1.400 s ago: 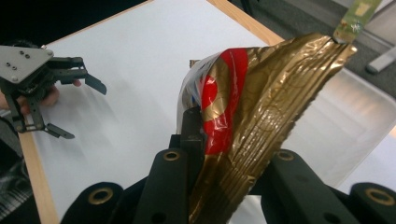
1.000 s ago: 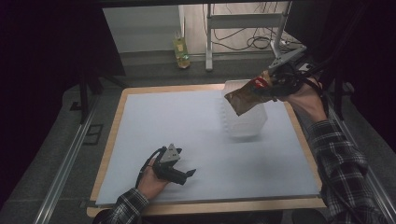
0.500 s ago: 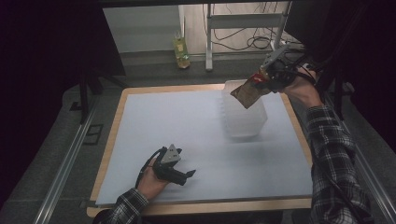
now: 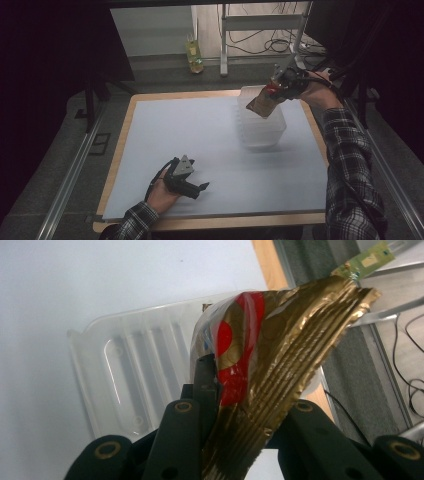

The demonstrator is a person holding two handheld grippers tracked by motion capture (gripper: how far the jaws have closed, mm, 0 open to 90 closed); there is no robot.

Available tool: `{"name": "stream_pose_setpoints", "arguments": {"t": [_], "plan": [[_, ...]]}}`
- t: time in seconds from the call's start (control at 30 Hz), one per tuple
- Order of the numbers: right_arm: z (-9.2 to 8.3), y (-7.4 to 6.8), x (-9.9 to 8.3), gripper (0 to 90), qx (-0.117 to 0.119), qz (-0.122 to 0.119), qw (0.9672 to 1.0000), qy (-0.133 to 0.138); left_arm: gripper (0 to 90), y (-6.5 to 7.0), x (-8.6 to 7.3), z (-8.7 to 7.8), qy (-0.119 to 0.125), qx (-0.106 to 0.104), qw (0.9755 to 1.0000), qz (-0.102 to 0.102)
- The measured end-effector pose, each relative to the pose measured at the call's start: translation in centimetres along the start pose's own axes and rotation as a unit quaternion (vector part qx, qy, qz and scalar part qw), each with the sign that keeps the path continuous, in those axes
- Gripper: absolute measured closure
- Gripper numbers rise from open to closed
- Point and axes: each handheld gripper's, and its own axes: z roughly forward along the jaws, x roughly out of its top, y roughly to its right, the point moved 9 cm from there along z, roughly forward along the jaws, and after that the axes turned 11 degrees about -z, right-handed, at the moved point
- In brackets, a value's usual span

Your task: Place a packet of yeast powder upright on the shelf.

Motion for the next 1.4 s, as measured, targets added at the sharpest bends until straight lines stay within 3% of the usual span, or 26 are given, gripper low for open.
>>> {"name": "stream_pose_setpoints", "arguments": {"t": [0.13, 0.27, 0.33, 0.4, 0.57, 0.67, 0.73, 1.03, 1.23, 1.4], "plan": [[0.8, -0.3, -0.1, 76.9, 0.02, -0.01, 0.9997, -0.006, 5.6, 0.0, 0.0, 0.0, 0.001, 0.001, 1.0, 0.0], [1.2, -0.2, -0.2, 77.1, 0.028, -0.002, 0.9996, -0.008, 5.7, 0.1, 0.0, 0.0, -0.001, 0.0, 1.0, 0.002], [1.9, -0.5, -0.5, 77.0, 0.043, -0.013, 0.9985, -0.032, 5.7, 0.1, 0.0, 0.1, -0.001, 0.001, 1.0, 0.003], [2.9, -0.7, -0.8, 76.8, 0.041, -0.024, 0.9974, -0.054, 5.7, 0.1, 0.0, 0.1, -0.001, 0.001, 1.0, 0.003], [5.2, -0.8, -1.0, 76.1, 0.046, -0.021, 0.9962, -0.071, 5.6, 0.0, 0.0, 0.0, -0.002, 0.003, 1.0, 0.003], [5.7, -0.5, -0.9, 74.5, 0.034, -0.002, 0.9979, -0.055, 5.6, 0.0, 0.0, 0.0, -0.001, 0.003, 1.0, 0.003], [5.7, -0.8, -0.9, 70.1, 0.039, 0.023, 0.9979, -0.046, 5.6, 0.1, 0.1, -0.1, 0.002, 0.003, 1.0, 0.005], [4.9, -1.0, -0.7, 39.9, 0.017, 0.046, 0.9986, -0.019, 4.5, 0.0, 0.3, -0.1, 0.01, 0.005, 0.9999, 0.005], [5.4, -1.1, -0.6, 24.3, 0.001, 0.064, 0.9979, -0.009, 2.7, -0.3, 0.3, -0.1, 0.016, 0.015, 0.9998, 0.006], [5.0, -0.7, 0.2, 16.5, -0.003, 0.096, 0.9949, 0.029, 1.7, -0.5, 0.3, -0.1, 0.018, 0.022, 0.9996, 0.006]]}}
